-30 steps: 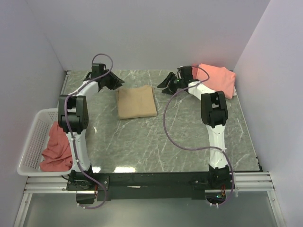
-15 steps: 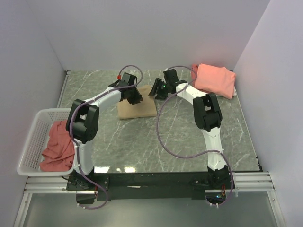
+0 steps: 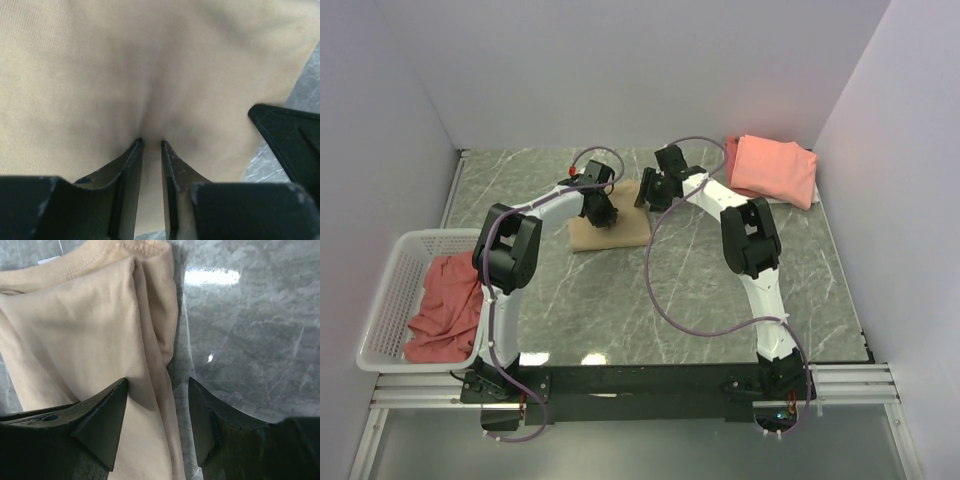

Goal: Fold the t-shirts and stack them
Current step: Neatly place the folded tshirt to the corner

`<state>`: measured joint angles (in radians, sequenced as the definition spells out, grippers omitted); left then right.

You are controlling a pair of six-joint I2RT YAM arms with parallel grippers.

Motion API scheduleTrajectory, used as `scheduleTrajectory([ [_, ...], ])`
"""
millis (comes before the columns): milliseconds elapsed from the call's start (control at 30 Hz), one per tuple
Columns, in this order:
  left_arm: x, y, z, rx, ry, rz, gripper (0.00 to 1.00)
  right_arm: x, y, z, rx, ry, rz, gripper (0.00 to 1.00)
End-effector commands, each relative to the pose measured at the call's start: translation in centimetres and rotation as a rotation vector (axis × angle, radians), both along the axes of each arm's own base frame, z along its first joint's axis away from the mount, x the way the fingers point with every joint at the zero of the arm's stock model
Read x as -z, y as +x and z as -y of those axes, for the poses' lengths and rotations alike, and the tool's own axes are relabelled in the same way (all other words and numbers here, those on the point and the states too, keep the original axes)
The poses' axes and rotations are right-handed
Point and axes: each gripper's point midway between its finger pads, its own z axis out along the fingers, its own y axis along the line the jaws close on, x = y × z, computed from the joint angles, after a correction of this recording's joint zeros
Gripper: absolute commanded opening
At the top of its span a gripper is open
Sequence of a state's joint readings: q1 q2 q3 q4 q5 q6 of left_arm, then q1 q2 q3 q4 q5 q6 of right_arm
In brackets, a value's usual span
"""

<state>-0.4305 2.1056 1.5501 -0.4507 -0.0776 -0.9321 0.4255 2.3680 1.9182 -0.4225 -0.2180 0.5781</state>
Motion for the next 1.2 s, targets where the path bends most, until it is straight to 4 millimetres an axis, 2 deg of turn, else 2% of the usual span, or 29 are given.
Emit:
scheduleTrajectory([
  [0,0.4,0.4,-0.1,0.006,0.046,-0.003,0.27,0.4,-0.8,-0.7,-0.018,-0.073,-0.001,0.59],
  [200,0.0,0.8,0.1,0.012,0.042,0.003,0.28,1.3,-2.6,-0.7,-0.017,-0.077,-0.025,0.59],
  [267,-0.1,0.8,0.2,0.014,0.037,0.006,0.28,1.2,-2.2,-0.9,-0.017,-0.087,-0.019,0.59],
  [300,-0.1,0.8,0.3,0.017,0.032,0.006,0.28,1.9,-2.2,-0.9,-0.019,-0.093,-0.033,0.58],
  [367,-0.1,0.7,0.4,0.019,0.029,0.003,0.28,1.5,-1.6,-1.2,-0.019,-0.09,-0.026,0.57],
  [400,-0.3,0.8,0.5,0.021,0.025,0.006,0.28,2.0,-1.6,-1.4,-0.021,-0.095,-0.037,0.56],
  [567,-0.9,0.8,0.8,0.025,0.008,0.012,0.28,2.1,-1.8,-2.1,-0.022,-0.138,-0.035,0.52],
  [600,-1.2,0.9,0.9,0.027,0.003,0.016,0.28,2.7,-1.9,-2.1,-0.019,-0.143,-0.05,0.49],
  [700,-2.4,1.2,1.2,0.037,-0.012,0.033,0.28,2.8,-1.8,-2.5,-0.021,-0.144,-0.057,0.44],
  [767,-2.9,1.4,1.4,0.045,-0.019,0.039,0.28,2.4,-1.6,-2.8,-0.021,-0.142,-0.052,0.41],
  [833,-3.6,1.7,1.5,0.048,-0.026,0.046,0.28,2.5,-1.2,-2.7,-0.014,-0.152,-0.049,0.33],
  [933,-4.6,2.2,1.6,0.052,-0.031,0.057,0.28,2.4,-0.9,-2.6,-0.012,-0.165,-0.044,0.16],
  [1000,-6.1,2.7,1.4,0.049,-0.041,0.083,0.28,2.4,-0.7,-2.4,-0.013,-0.178,-0.042,0.0],
  [1067,-7.2,2.8,0.9,0.046,-0.04,0.096,0.28,1.8,-0.3,-2.1,-0.009,-0.207,-0.025,0.0],
  [1100,-8.6,3.0,0.3,0.04,-0.048,0.117,0.29,1.4,-0.1,-1.7,-0.002,-0.22,-0.013,0.0],
  [1167,-9.3,2.6,-0.5,0.041,-0.049,0.122,0.29,0.8,0.4,-0.8,0.011,-0.254,0.009,0.0],
])
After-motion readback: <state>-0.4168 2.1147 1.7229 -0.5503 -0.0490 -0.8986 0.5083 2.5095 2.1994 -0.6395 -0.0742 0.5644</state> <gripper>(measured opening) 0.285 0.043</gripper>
